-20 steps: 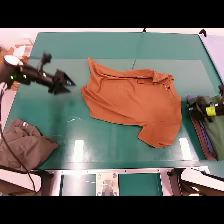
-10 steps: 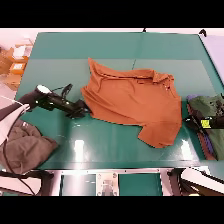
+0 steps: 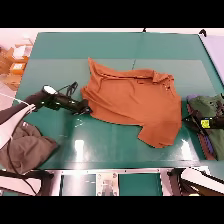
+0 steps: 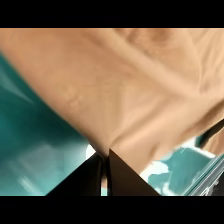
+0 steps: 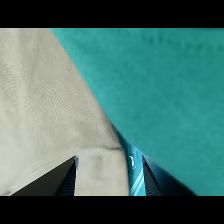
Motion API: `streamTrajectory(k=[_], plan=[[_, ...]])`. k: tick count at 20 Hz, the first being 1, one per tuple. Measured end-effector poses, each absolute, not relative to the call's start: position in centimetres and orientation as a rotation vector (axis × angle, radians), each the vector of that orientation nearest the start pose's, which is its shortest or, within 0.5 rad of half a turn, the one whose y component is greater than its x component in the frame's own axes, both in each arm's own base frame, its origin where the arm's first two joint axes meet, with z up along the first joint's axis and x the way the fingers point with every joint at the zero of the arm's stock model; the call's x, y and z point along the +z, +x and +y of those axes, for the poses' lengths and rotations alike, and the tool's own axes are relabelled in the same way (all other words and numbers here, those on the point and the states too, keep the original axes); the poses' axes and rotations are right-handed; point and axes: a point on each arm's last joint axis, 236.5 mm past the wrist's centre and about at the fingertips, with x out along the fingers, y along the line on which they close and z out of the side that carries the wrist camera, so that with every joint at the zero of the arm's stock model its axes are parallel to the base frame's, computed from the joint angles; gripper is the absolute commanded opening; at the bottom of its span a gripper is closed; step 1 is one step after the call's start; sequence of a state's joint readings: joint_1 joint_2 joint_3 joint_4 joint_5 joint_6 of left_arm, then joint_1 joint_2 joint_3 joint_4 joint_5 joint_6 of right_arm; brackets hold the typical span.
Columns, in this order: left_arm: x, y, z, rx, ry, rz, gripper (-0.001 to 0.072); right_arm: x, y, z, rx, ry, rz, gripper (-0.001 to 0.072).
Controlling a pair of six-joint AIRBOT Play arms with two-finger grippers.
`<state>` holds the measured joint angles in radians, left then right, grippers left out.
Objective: Fold the shirts.
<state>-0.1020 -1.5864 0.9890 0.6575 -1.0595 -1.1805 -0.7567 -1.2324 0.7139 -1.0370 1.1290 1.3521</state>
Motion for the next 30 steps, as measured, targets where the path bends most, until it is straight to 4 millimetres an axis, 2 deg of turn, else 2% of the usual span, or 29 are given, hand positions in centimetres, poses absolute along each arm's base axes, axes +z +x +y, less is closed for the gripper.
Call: streamTrajectory(k=[4, 9, 10, 11, 13, 14, 16, 17, 18, 20, 21, 22, 24, 25, 26, 28, 30], plan=[[-7.4, 34.3, -16.8, -0.570, -0.592, 1.508, 0.0029, -8.8, 26.2, -9.5, -0.232, 0.958, 1.309, 0.0475], [-7.2, 34.0, -15.7, -0.559, -0.584, 1.523, 0.0029, -10.9, 25.7, -5.5, -0.170, 1.035, 1.357, 0.0470], [-7.2, 34.0, -15.7, -0.560, -0.584, 1.524, 0.0029, -11.3, 25.9, -4.5, -0.147, 1.059, 1.362, 0.0450], [-7.2, 34.0, -15.6, -0.559, -0.584, 1.524, 0.0029, -11.5, 26.1, -3.4, -0.119, 1.077, 1.369, 0.0295], [-7.1, 34.0, -15.5, -0.559, -0.584, 1.525, 0.0028, -12.0, 26.5, -1.8, -0.068, 1.076, 1.382, 0.0142], [-7.1, 34.0, -15.5, -0.559, -0.584, 1.524, 0.0028, -12.0, 26.9, -0.9, -0.036, 1.068, 1.383, 0.0019], [-6.5, 34.5, -15.6, -0.566, -0.584, 1.507, 0.0028, -11.2, 27.7, 0.3, 0.032, 1.065, 1.374, 0.0018], [-5.5, 35.0, -15.8, -0.577, -0.580, 1.484, 0.0027, -10.4, 28.2, 0.5, 0.064, 1.040, 1.366, 0.0018], [-4.0, 35.8, -15.8, -0.593, -0.566, 1.446, 0.0027, -8.8, 29.5, 0.4, 0.092, 1.038, 1.318, 0.0017], [0.7, 37.8, -16.0, -0.624, -0.531, 1.328, 0.0028, -3.1, 32.9, 0.3, 0.181, 1.013, 1.183, 0.0018], [4.4, 38.7, -16.1, -0.647, -0.498, 1.244, 0.0028, 0.5, 34.8, -0.2, 0.213, 0.980, 1.088, 0.0017], [8.5, 39.6, -16.2, -0.666, -0.468, 1.144, 0.0028, 5.6, 36.8, -0.5, 0.262, 0.948, 0.963, 0.0018], [19.1, 40.2, -16.2, -0.708, -0.370, 0.898, 0.0028, 16.4, 38.7, -0.4, 0.350, 0.825, 0.734, 0.0017], [24.5, 39.8, -16.3, -0.724, -0.320, 0.767, 0.0028, 22.1, 38.8, -0.2, 0.383, 0.753, 0.612, 0.0017], [30.0, 38.8, -16.2, -0.733, -0.271, 0.634, 0.0028, 28.1, 38.2, 0.5, 0.416, 0.665, 0.488, 0.0017], [41.3, 34.7, -16.3, -0.754, -0.172, 0.350, 0.0028, 38.4, 35.5, 1.6, 0.432, 0.504, 0.258, 0.0017], [49.2, 29.8, -16.2, -0.754, -0.098, 0.130, 0.0028, 47.0, 31.6, 3.0, 0.424, 0.368, 0.049, 0.0017]])
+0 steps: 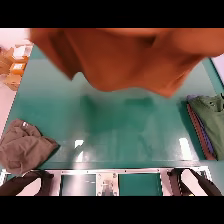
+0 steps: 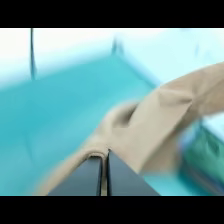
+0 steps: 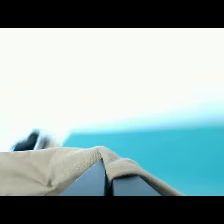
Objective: Fold the shirts.
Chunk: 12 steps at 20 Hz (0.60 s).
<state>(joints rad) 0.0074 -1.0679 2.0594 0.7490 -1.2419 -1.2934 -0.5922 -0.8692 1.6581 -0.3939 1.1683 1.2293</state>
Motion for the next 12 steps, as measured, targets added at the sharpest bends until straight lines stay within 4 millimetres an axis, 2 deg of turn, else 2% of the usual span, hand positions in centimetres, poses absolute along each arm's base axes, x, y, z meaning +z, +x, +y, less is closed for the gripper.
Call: streamTrajectory(k=[1, 2, 3, 5, 6, 8, 10, 12], plan=[[52.1, 27.3, -16.1, -0.750, -0.071, 0.040, 0.0028, 50.0, 29.7, 3.6, 0.410, 0.311, -0.030, 0.0017], [54.0, 25.3, -16.0, -0.746, -0.049, -0.027, 0.0029, 52.7, 27.9, 4.1, 0.391, 0.262, -0.106, 0.0018], [55.2, 24.0, -15.7, -0.733, -0.036, -0.069, 0.0029, 54.6, 26.4, 4.6, 0.376, 0.220, -0.161, 0.0018], [56.1, 22.9, -15.4, -0.713, -0.022, -0.103, 0.0028, 56.5, 24.6, 5.3, 0.358, 0.175, -0.219, 0.0017], [55.9, 23.1, -15.2, -0.704, -0.022, -0.097, 0.0029, 56.8, 24.4, 5.2, 0.346, 0.169, -0.228, 0.0017], [54.3, 24.8, -14.8, -0.682, -0.039, -0.051, 0.0029, 56.1, 25.1, 4.4, 0.325, 0.185, -0.214, 0.0018], [51.2, 27.9, -14.6, -0.666, -0.069, 0.041, 0.0029, 54.0, 26.9, 2.8, 0.306, 0.235, -0.167, 0.0017], [46.9, 32.1, -14.3, -0.647, -0.102, 0.159, 0.0029, 50.3, 29.6, 0.8, 0.294, 0.298, -0.094, 0.0018]])
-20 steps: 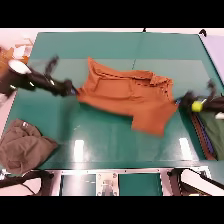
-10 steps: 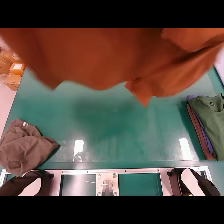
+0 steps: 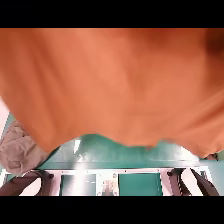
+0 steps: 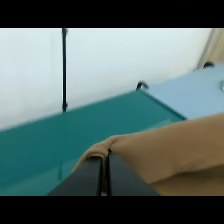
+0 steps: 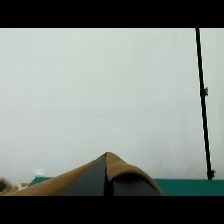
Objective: Fold the shirts.
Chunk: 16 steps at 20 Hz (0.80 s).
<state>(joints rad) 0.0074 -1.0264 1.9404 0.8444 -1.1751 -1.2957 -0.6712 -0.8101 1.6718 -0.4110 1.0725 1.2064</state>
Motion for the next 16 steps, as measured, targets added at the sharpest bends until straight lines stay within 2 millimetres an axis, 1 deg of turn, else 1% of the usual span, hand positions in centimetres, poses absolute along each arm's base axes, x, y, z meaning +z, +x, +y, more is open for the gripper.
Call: streamTrajectory(k=[1, 2, 3, 4, 7, 9, 10, 11, 12, 13, 14, 15, 16], plan=[[44.4, 34.2, -14.2, -0.645, -0.116, 0.224, 0.0028, 48.0, 31.3, -0.1, 0.294, 0.338, -0.048, 0.0017], [41.5, 36.6, -14.3, -0.645, -0.136, 0.296, 0.0029, 45.0, 33.3, -1.0, 0.297, 0.382, 0.007, 0.0017], [38.6, 38.9, -14.5, -0.652, -0.161, 0.362, 0.0029, 41.7, 35.5, -1.7, 0.299, 0.426, 0.064, 0.0018], [35.1, 41.2, -14.8, -0.664, -0.191, 0.440, 0.0029, 38.4, 37.5, -2.3, 0.296, 0.459, 0.119, 0.0018], [25.2, 47.4, -16.3, -0.701, -0.281, 0.624, 0.0029, 28.1, 44.0, -3.2, 0.279, 0.542, 0.274, 0.0018], [19.5, 50.6, -17.5, -0.703, -0.331, 0.705, 0.0029, 21.4, 48.0, -3.3, 0.260, 0.581, 0.374, 0.0019], [16.7, 52.1, -18.0, -0.694, -0.356, 0.734, 0.0029, 18.4, 49.8, -3.2, 0.253, 0.600, 0.419, 0.0025], [14.5, 53.2, -18.6, -0.686, -0.380, 0.754, 0.0030, 15.0, 51.5, -3.2, 0.243, 0.618, 0.471, 0.0068], [12.2, 54.4, -19.1, -0.671, -0.402, 0.769, 0.0039, 12.2, 52.9, -3.1, 0.235, 0.633, 0.515, 0.0102], [10.4, 55.4, -19.3, -0.655, -0.424, 0.780, 0.0296, 9.3, 54.1, -3.0, 0.227, 0.654, 0.559, 0.0210], [9.0, 56.1, -19.4, -0.640, -0.441, 0.787, 0.0601, 6.9, 54.9, -2.9, 0.221, 0.672, 0.597, 0.0353], [7.9, 56.6, -19.5, -0.628, -0.455, 0.794, 0.0632, 4.5, 55.6, -2.8, 0.216, 0.688, 0.636, 0.0379], [7.1, 57.0, -19.5, -0.619, -0.467, 0.800, 0.0632, 2.8, 55.9, -2.8, 0.211, 0.703, 0.662, 0.0378]])
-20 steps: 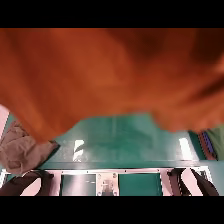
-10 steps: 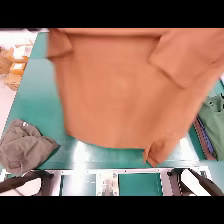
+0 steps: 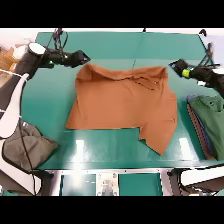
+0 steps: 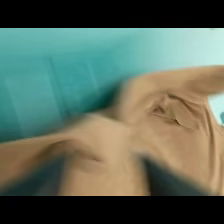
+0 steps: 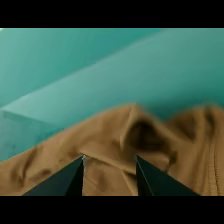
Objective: Fold the shirts.
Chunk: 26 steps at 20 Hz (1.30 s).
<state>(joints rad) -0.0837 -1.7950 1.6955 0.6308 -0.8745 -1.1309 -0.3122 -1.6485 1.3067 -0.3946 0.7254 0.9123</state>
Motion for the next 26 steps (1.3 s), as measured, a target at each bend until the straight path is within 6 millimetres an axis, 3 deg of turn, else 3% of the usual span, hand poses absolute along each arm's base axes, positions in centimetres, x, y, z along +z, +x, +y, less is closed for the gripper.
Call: streamTrajectory(k=[3, 6, 9, 13, 17, 20, 23, 26], plan=[[7.5, 57.3, -17.9, -0.619, -0.503, 0.818, 0.0631, 1.0, 55.9, -3.9, 0.229, 0.748, 0.709, 0.0322], [9.0, 55.3, -14.0, -0.636, -0.537, 0.920, 0.0631, 1.9, 53.5, -5.7, 0.302, 0.805, 0.757, 0.0323], [8.1, 50.5, -9.8, -0.588, -0.507, 1.137, 0.0632, 2.1, 49.4, -6.9, 0.345, 0.855, 0.840, 0.0323], [5.0, 42.8, -6.9, -0.489, -0.471, 1.406, 0.0631, 0.4, 44.0, -6.6, 0.344, 0.913, 0.936, 0.0322], [-0.6, 35.4, -6.5, -0.424, -0.492, 1.575, 0.0632, -1.3, 40.3, -5.2, 0.344, 0.951, 0.990, 0.0322], [-5.3, 31.8, -6.6, -0.384, -0.517, 1.634, 0.0632, -1.9, 38.9, -4.5, 0.348, 0.968, 1.010, 0.0322], [-8.6, 30.4, -6.5, -0.342, -0.524, 1.621, 0.0630, -2.0, 38.4, -4.1, 0.352, 0.975, 1.017, 0.0322], [-9.6, 30.6, -8.4, -0.397, -0.609, 1.588, 0.0602, -1.9, 38.1, -3.9, 0.357, 0.973, 1.016, 0.0322]])
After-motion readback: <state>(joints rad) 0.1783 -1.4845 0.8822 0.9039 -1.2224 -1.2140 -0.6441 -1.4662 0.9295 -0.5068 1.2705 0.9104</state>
